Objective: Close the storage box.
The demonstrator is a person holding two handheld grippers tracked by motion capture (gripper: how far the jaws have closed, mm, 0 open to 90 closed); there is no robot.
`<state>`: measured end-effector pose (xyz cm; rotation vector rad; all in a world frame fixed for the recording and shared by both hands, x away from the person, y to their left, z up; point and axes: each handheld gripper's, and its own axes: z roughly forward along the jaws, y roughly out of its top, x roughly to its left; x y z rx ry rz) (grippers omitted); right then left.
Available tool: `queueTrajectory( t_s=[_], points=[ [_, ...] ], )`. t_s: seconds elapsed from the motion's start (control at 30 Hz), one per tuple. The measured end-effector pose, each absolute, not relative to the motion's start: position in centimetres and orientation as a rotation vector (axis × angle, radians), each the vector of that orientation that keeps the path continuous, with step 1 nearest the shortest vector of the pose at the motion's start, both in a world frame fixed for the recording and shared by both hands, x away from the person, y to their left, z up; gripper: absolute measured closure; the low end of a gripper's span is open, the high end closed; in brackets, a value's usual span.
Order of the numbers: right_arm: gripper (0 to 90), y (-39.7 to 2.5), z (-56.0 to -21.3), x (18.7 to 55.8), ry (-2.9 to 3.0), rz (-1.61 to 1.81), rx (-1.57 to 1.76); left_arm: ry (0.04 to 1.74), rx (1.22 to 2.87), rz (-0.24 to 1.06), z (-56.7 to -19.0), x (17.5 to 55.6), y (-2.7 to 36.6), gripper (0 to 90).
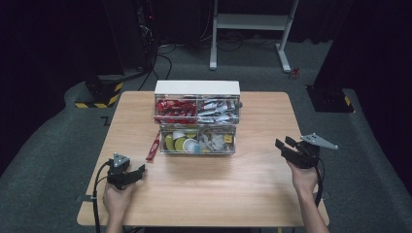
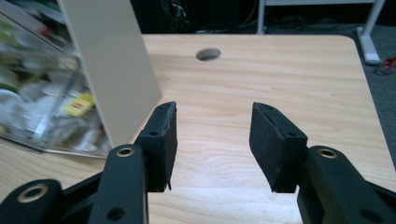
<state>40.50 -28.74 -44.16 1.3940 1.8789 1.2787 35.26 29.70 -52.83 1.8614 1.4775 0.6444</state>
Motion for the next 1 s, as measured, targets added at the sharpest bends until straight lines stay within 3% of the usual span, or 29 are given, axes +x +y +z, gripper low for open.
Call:
queueTrajectory(
  t_s=[0.33,1.0],
  points=[
    [50.0,-28.9,-47.5,41.5,1.904,1.165,1.457,1.477,1.862,0.645,-52.8,35.3,29.7,31.5],
    [46.7,-28.0,-50.6,42.5,1.966,0.989,1.47,1.475,1.862,0.642,-52.8,35.3,29.7,31.3]
  ],
)
